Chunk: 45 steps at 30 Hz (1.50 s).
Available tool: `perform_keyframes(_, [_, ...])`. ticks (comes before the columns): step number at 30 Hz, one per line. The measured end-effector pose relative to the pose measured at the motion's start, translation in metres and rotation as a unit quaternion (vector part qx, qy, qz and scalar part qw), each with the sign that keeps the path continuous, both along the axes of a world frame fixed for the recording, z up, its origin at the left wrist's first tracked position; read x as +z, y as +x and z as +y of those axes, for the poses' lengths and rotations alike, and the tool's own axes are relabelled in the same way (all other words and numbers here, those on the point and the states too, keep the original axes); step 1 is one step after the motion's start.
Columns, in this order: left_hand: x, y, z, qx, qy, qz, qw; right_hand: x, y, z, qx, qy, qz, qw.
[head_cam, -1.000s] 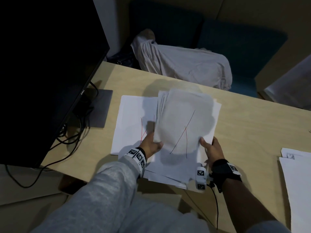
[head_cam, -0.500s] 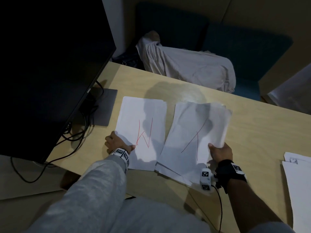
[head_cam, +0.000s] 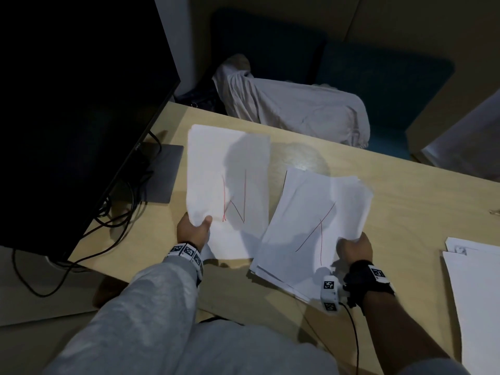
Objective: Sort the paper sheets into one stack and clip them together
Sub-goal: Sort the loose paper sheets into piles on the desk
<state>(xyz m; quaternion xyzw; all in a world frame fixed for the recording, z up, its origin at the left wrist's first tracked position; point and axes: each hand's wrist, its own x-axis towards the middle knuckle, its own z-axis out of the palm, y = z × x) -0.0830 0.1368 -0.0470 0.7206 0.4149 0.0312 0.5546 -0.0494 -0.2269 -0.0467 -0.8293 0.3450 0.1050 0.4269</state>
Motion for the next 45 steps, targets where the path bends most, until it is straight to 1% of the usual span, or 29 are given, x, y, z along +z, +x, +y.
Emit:
perform_keyframes(3, [0.004,0.003,0.002,0.082,-0.045,-0.017,0.995,0.001,-0.003,-0.006,0.008,-0.001,0.013,1.000])
perform_keyframes(5, [0.006,0.005,0.002,0.100,-0.075,-0.020,0.992,0.005,-0.006,-0.008,0.021,0.002,0.021,1.000])
perform_keyframes(6, [0.008,0.007,-0.001,0.091,-0.087,-0.021,0.992,0.005,-0.006,-0.010,0.024,0.004,0.025,0.999])
perform_keyframes(7, [0.011,0.009,-0.005,0.063,-0.094,-0.016,0.993,0.003,-0.006,-0.013,0.027,0.008,0.025,0.999])
perform_keyframes(9, [0.018,0.012,-0.020,-0.030,-0.104,-0.002,0.994,0.000,-0.007,-0.014,0.046,0.016,0.029,0.998])
perform_keyframes(11, [0.027,0.014,-0.041,-0.097,-0.118,0.005,0.988,-0.005,-0.008,-0.013,0.057,0.049,0.022,0.997])
perform_keyframes(13, [0.029,0.014,-0.061,-0.124,-0.149,0.010,0.981,-0.008,-0.010,-0.009,0.051,0.095,0.003,0.994])
perform_keyframes(14, [0.027,0.014,-0.070,-0.139,-0.151,0.014,0.979,-0.006,-0.011,-0.007,0.045,0.106,-0.002,0.993])
perform_keyframes(16, [0.024,0.014,-0.086,-0.186,-0.121,0.034,0.974,-0.005,-0.012,-0.001,0.064,0.109,-0.010,0.992])
perform_keyframes(18, [0.020,0.016,-0.098,-0.221,-0.098,0.056,0.969,0.000,-0.014,0.004,0.107,0.068,-0.006,0.992])
perform_keyframes(20, [0.022,0.019,-0.104,-0.227,-0.080,0.074,0.968,0.000,-0.016,0.005,0.125,0.016,0.017,0.992])
perform_keyframes(22, [0.021,0.022,-0.103,-0.228,-0.056,0.093,0.968,-0.003,-0.017,0.000,0.125,0.014,0.033,0.992])
perform_keyframes(23, [0.019,0.024,-0.101,-0.243,-0.039,0.095,0.965,-0.005,-0.017,-0.003,0.128,0.024,0.038,0.991])
perform_keyframes(25, [0.019,0.024,-0.098,-0.286,-0.034,0.102,0.952,-0.008,-0.017,-0.009,0.111,0.049,0.042,0.992])
perform_keyframes(27, [0.014,0.023,-0.095,-0.341,-0.046,0.129,0.930,-0.009,-0.019,-0.010,0.097,0.058,0.038,0.993])
perform_keyframes(28, [0.012,0.022,-0.095,-0.362,-0.041,0.149,0.919,-0.008,-0.019,-0.009,0.102,0.043,0.043,0.993])
perform_keyframes(29, [0.009,0.022,-0.094,-0.367,-0.028,0.157,0.916,-0.006,-0.019,-0.008,0.110,0.029,0.045,0.992])
perform_keyframes(30, [0.009,0.023,-0.095,-0.352,-0.014,0.162,0.922,-0.006,-0.019,-0.007,0.108,0.015,0.054,0.993])
perform_keyframes(31, [0.008,0.024,-0.095,-0.319,-0.002,0.164,0.933,-0.005,-0.019,-0.007,0.106,0.008,0.053,0.993])
perform_keyframes(33, [0.010,0.028,-0.090,-0.219,0.002,0.156,0.963,-0.006,-0.018,-0.009,0.100,0.010,0.054,0.993])
perform_keyframes(35, [0.014,0.033,-0.079,-0.134,0.014,0.130,0.982,-0.006,-0.016,-0.010,0.100,0.006,0.052,0.994])
perform_keyframes(38, [0.021,0.043,-0.061,-0.086,0.032,0.054,0.994,-0.006,-0.012,-0.013,0.111,0.010,0.053,0.992])
perform_keyframes(39, [0.025,0.047,-0.057,-0.079,0.033,0.025,0.996,-0.006,-0.010,-0.014,0.113,0.011,0.050,0.992])
perform_keyframes(41, [0.031,0.052,-0.052,-0.077,0.025,0.002,0.997,-0.007,-0.007,-0.016,0.106,0.011,0.039,0.993])
perform_keyframes(43, [0.028,0.051,-0.052,-0.124,0.005,0.033,0.992,-0.009,-0.005,-0.018,0.095,0.003,0.035,0.995])
perform_keyframes(45, [0.022,0.045,-0.058,-0.215,-0.021,0.096,0.972,-0.010,-0.005,-0.019,0.086,-0.006,0.031,0.996])
